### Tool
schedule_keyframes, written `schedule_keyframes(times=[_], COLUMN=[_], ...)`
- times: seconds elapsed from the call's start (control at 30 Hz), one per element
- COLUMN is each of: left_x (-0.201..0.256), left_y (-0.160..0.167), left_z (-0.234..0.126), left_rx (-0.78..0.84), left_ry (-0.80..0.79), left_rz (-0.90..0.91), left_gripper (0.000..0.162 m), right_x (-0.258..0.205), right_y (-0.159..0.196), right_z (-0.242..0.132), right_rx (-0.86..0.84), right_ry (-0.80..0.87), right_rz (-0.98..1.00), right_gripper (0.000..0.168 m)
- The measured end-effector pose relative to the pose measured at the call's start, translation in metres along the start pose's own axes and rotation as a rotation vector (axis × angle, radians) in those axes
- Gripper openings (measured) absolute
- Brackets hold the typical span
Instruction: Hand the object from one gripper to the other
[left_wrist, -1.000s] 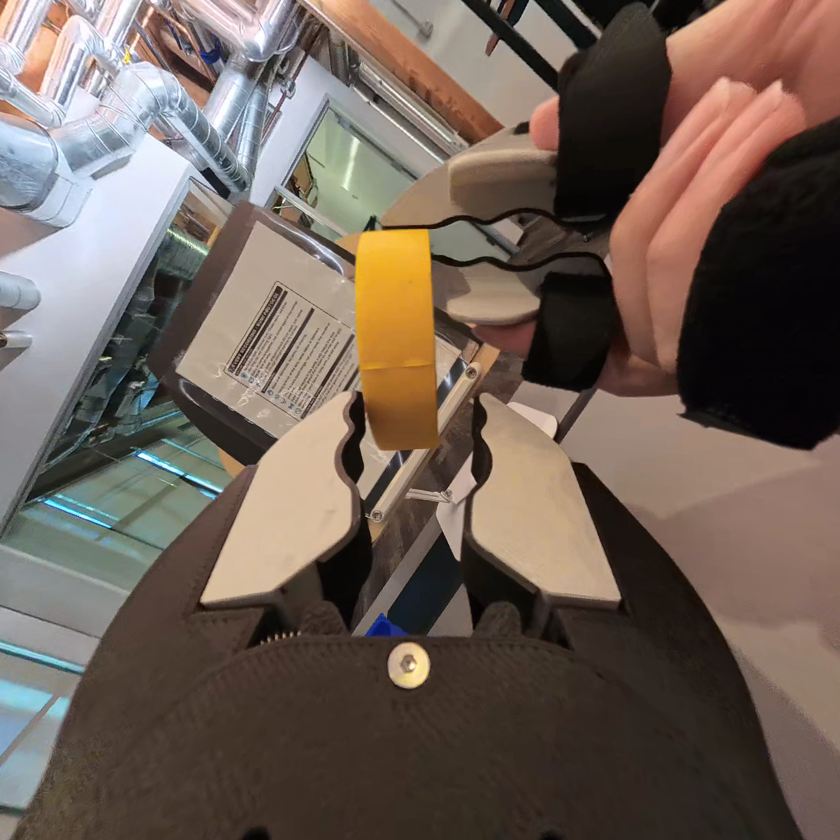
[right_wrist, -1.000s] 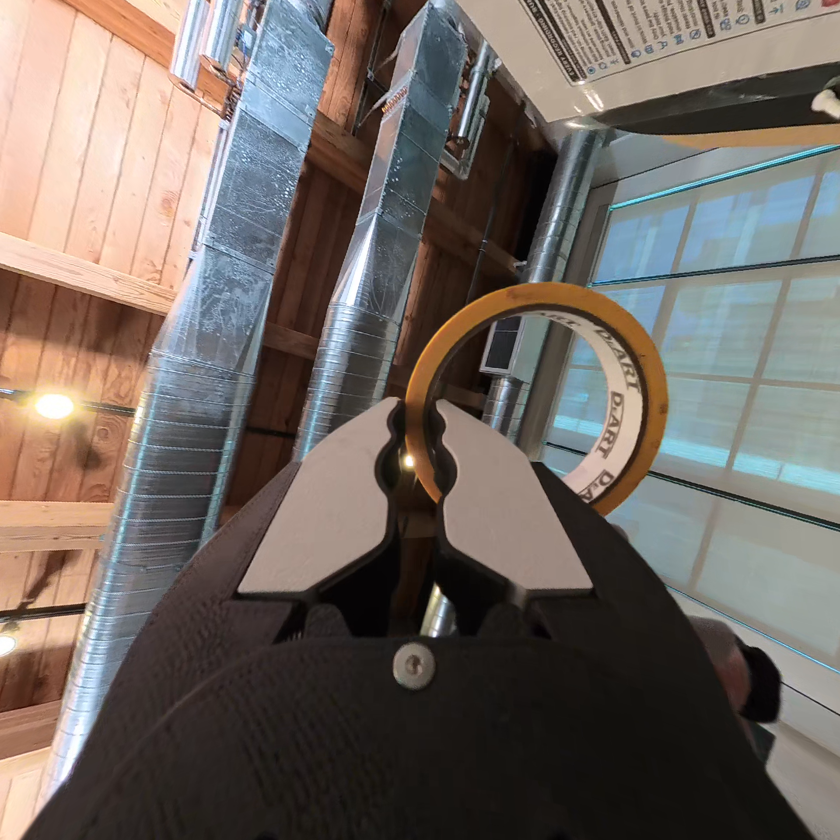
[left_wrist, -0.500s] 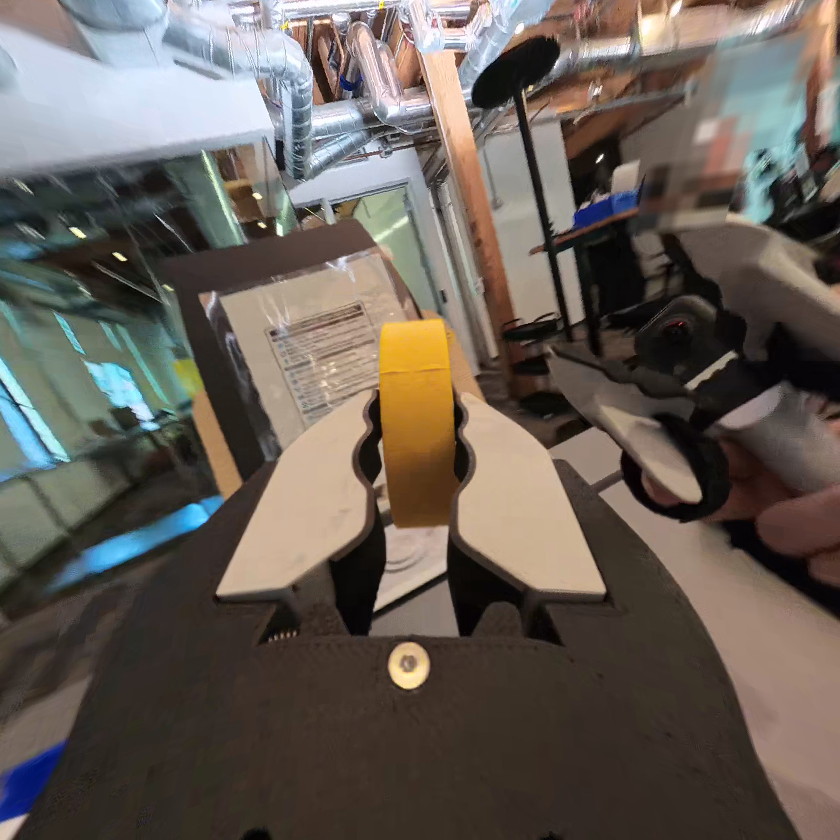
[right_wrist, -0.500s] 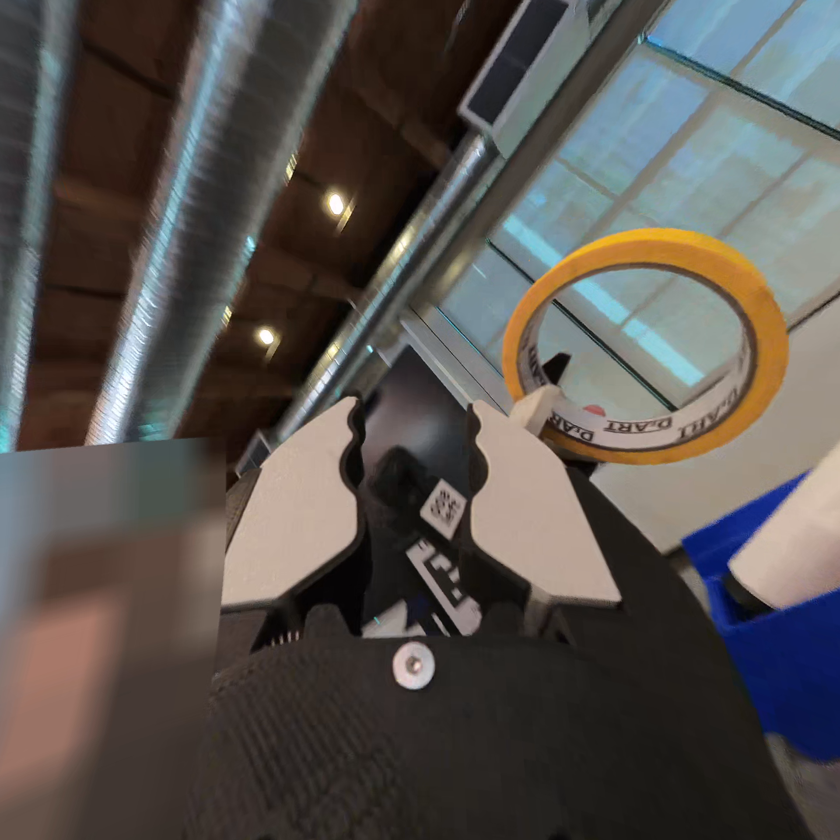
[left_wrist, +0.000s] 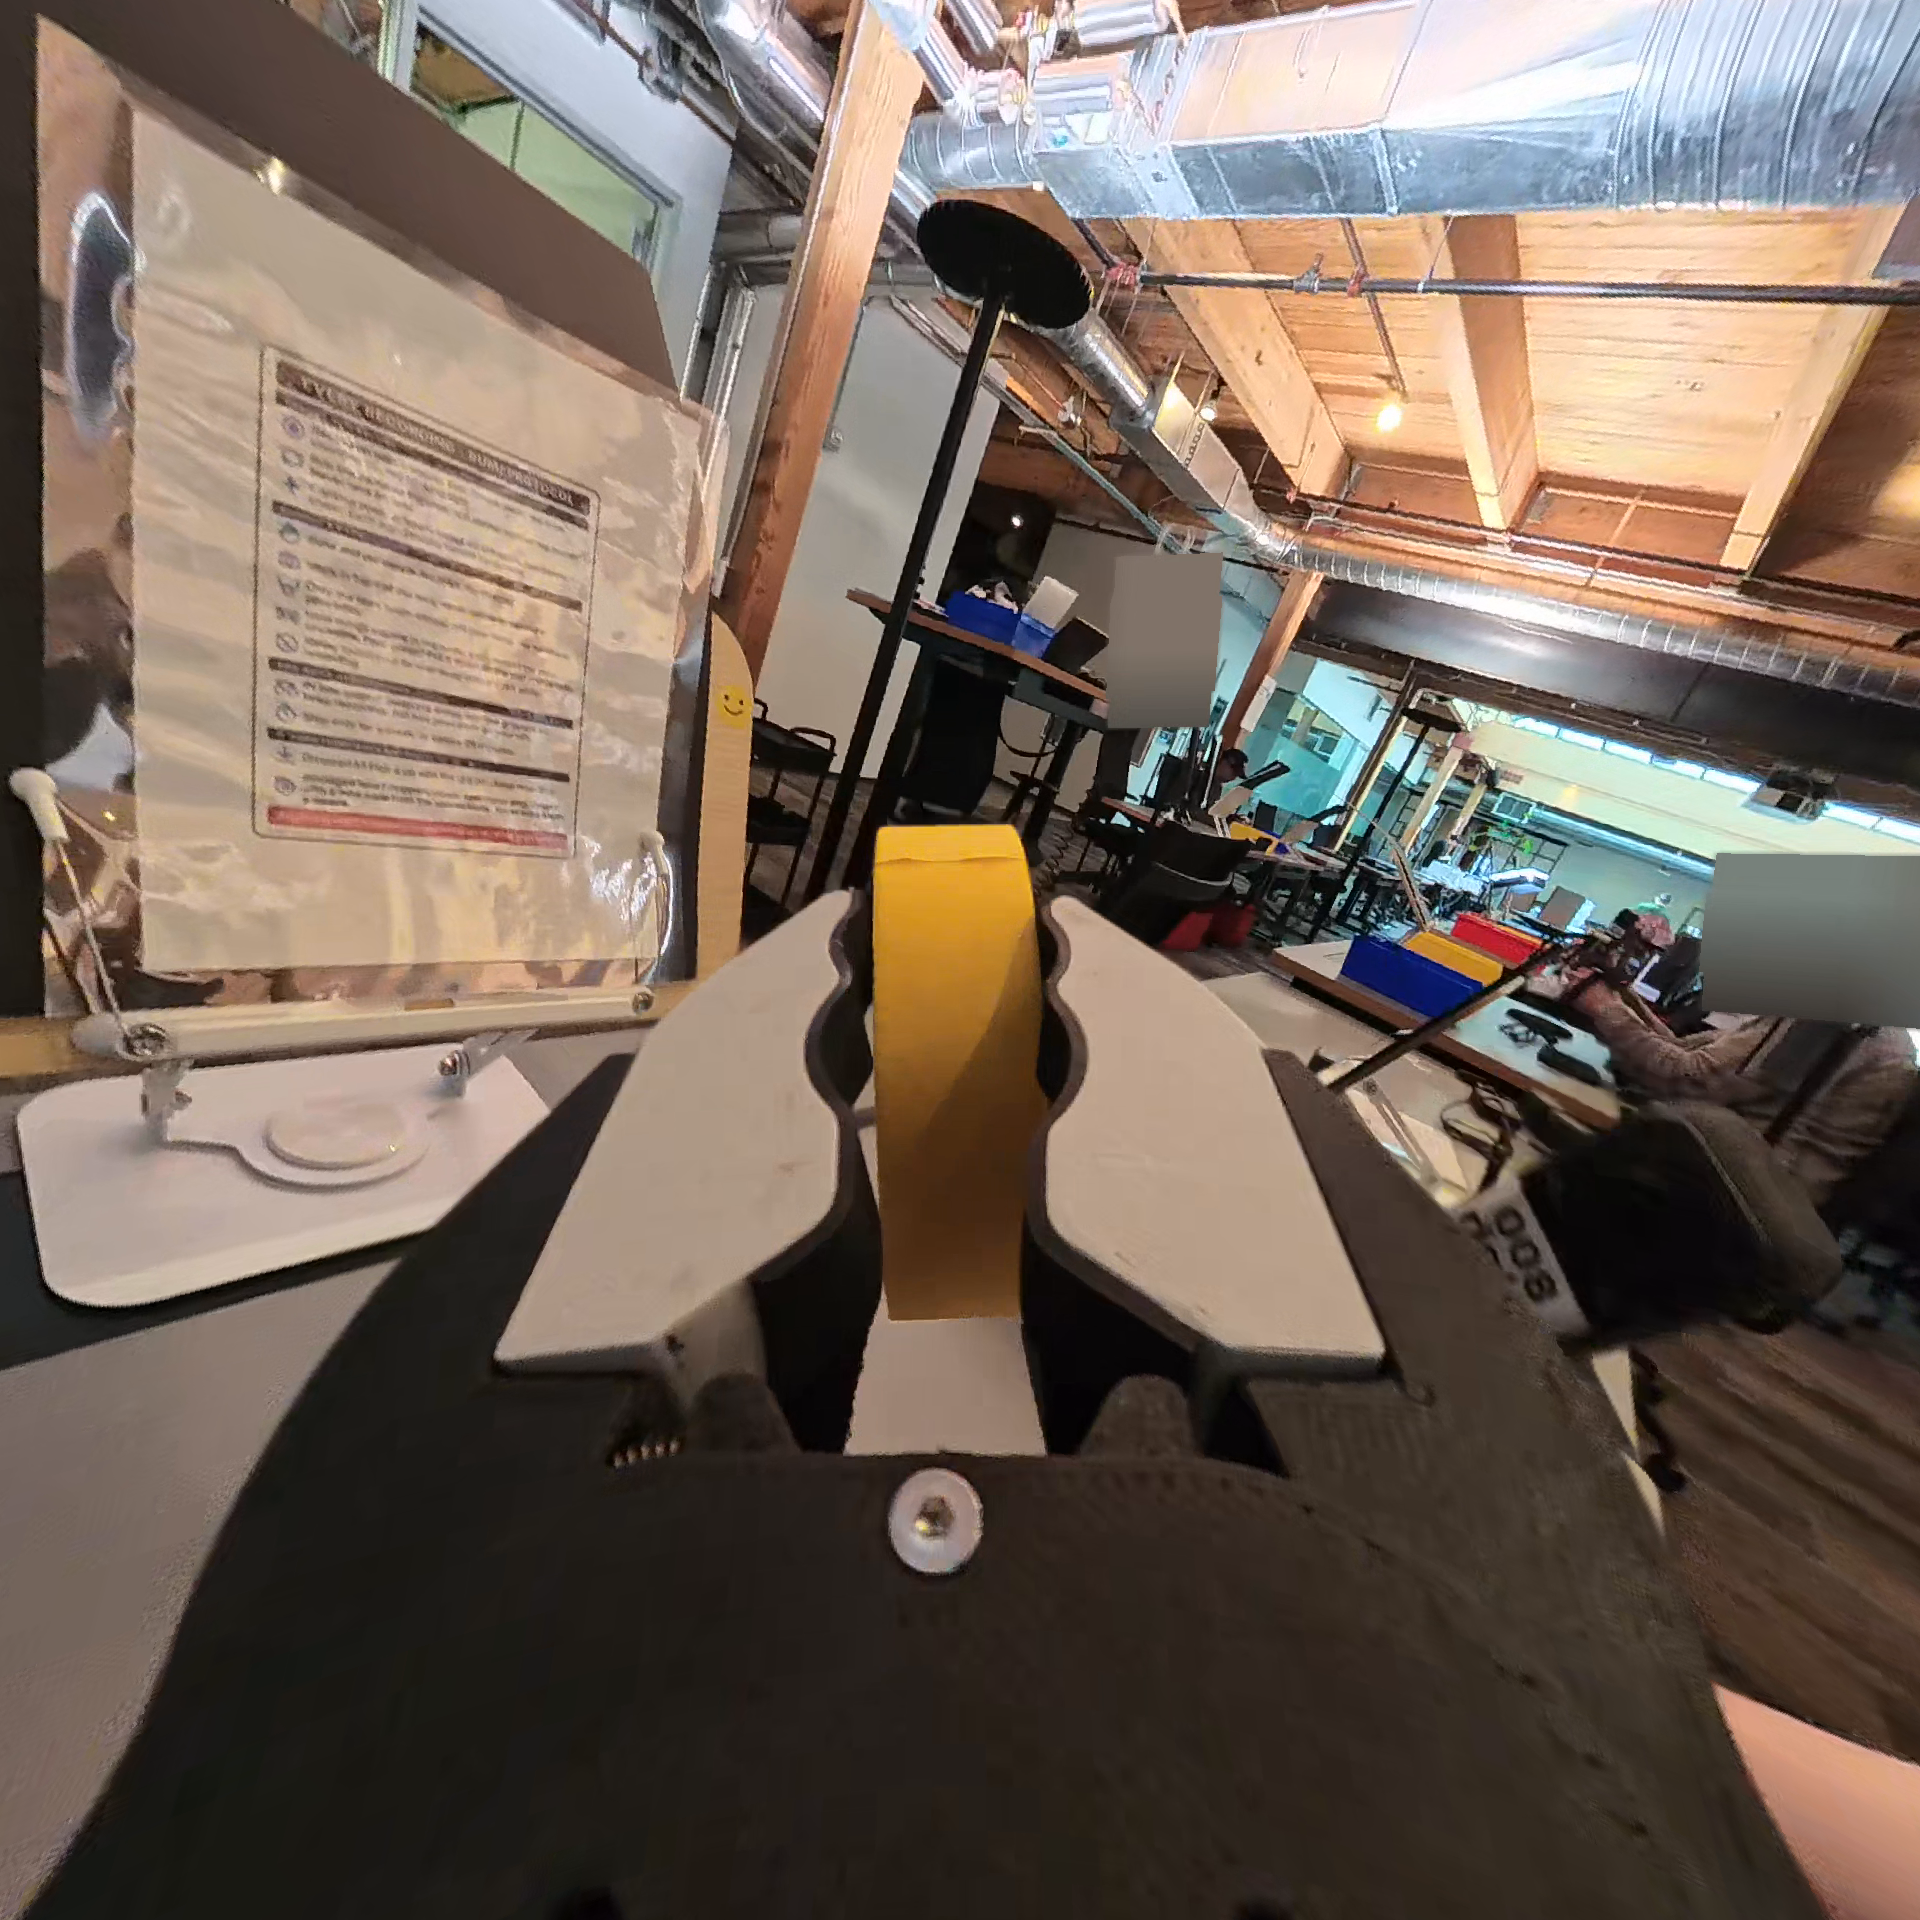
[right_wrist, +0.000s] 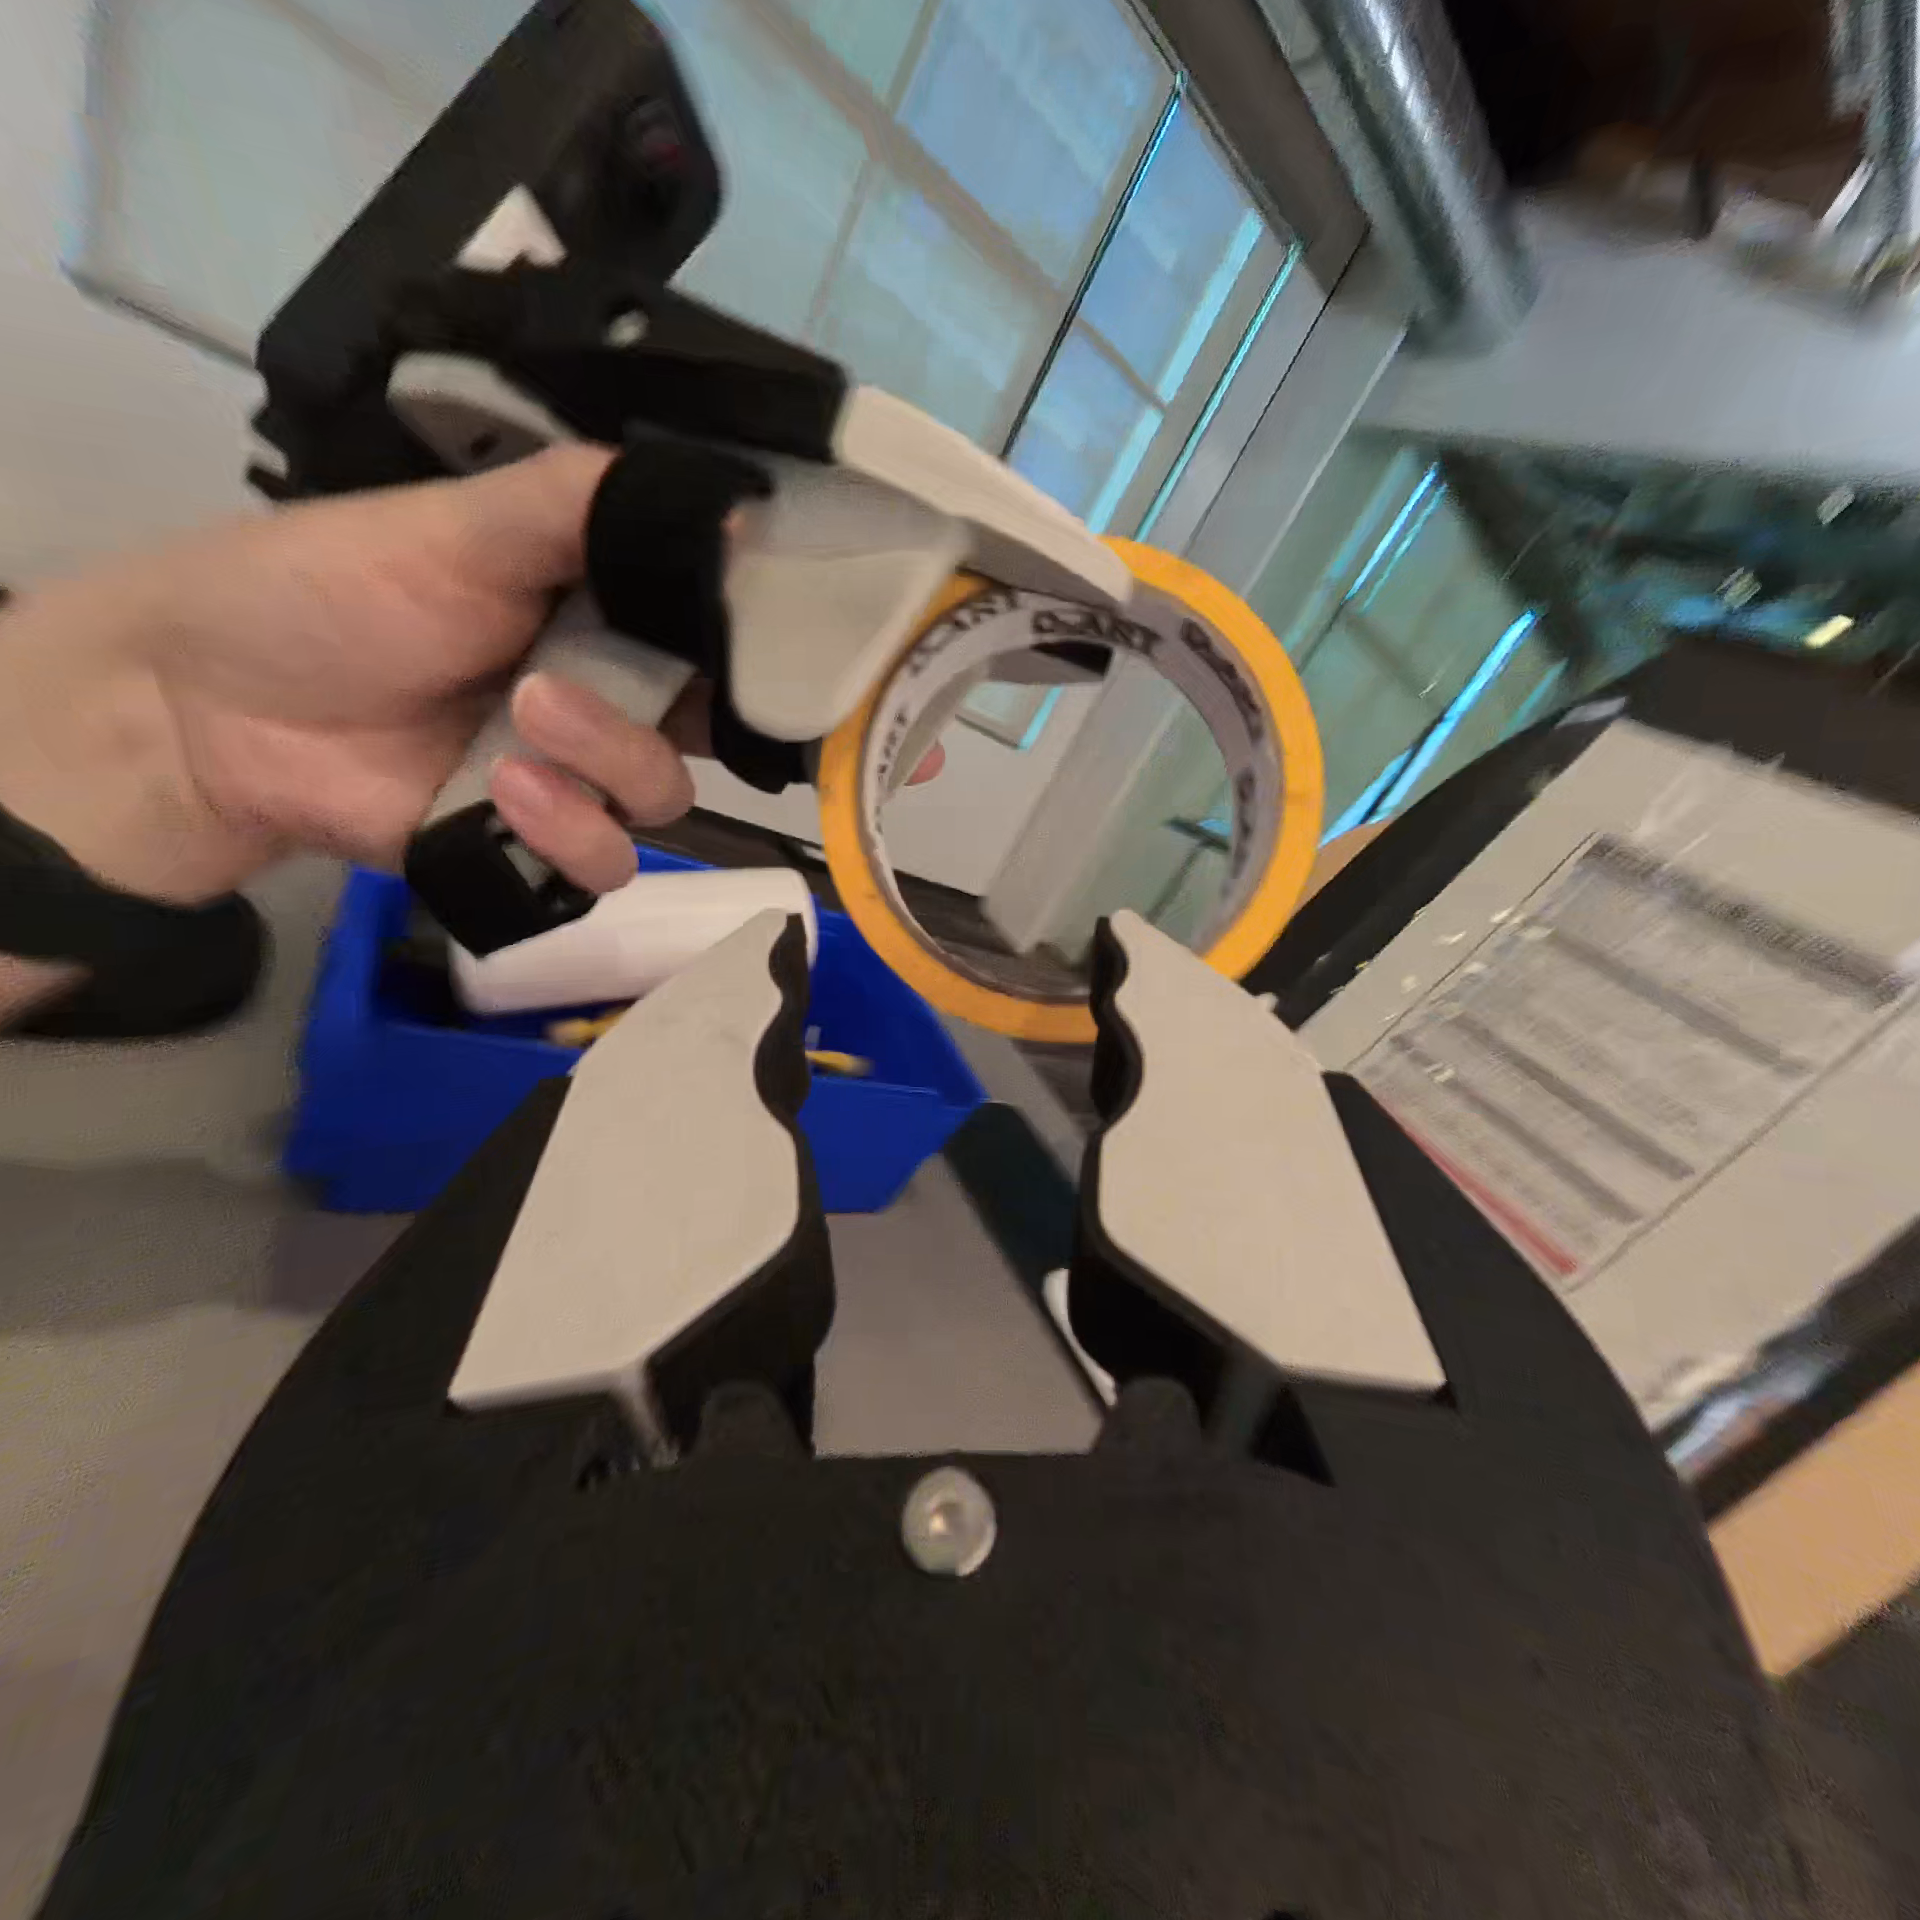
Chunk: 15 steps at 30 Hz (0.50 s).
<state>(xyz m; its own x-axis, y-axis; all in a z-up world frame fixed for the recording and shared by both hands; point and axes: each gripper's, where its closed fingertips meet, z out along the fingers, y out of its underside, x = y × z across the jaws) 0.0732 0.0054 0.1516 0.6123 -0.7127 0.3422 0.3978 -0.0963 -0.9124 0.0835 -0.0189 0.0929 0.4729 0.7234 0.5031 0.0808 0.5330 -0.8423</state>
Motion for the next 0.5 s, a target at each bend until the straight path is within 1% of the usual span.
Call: schedule_keyframes(times=[0.1,0.17,0.23,0.27,0.37,0.4,0.43,0.47,0.5], left_x=[0.003,0.005,0.011,0.012,0.019,0.021,0.021,0.021,0.02], left_y=[0.009,0.015,0.023,0.026,0.022,0.016,0.009,0.001,-0.005], left_z=[0.004,0.007,0.01,0.012,0.012,0.01,0.006,0.002,-0.002], left_rx=[-0.044,-0.069,-0.095,-0.11,-0.079,-0.049,-0.019,0.016,0.042], left_ry=[-0.012,-0.017,0.001,0.005,0.058,0.074,0.09,0.098,0.104], left_rz=[0.004,0.011,0.002,0.007,0.008,0.002,0.003,0.012,0.029], left_gripper=[0.028,0.028,0.028,0.028,0.03,0.038,0.045,0.047,0.044], right_x=[-0.018,-0.02,-0.019,-0.019,-0.017,-0.013,-0.008,0.0,0.008], right_y=[-0.004,0.001,0.011,0.013,0.015,0.014,0.01,0.005,-0.001], right_z=[0.002,0.005,0.009,0.009,0.008,0.007,0.005,0.001,-0.003], right_rx=[-0.011,-0.065,-0.142,-0.161,-0.193,-0.191,-0.164,-0.121,-0.075], right_ry=[0.056,0.111,0.129,0.127,0.077,0.069,0.069,0.076,0.068], right_rz=[-0.303,-0.457,-0.504,-0.489,-0.336,-0.267,-0.188,-0.092,0.019], right_gripper=[0.052,0.04,0.029,0.02,0.012,0.011,0.011,0.01,0.01])
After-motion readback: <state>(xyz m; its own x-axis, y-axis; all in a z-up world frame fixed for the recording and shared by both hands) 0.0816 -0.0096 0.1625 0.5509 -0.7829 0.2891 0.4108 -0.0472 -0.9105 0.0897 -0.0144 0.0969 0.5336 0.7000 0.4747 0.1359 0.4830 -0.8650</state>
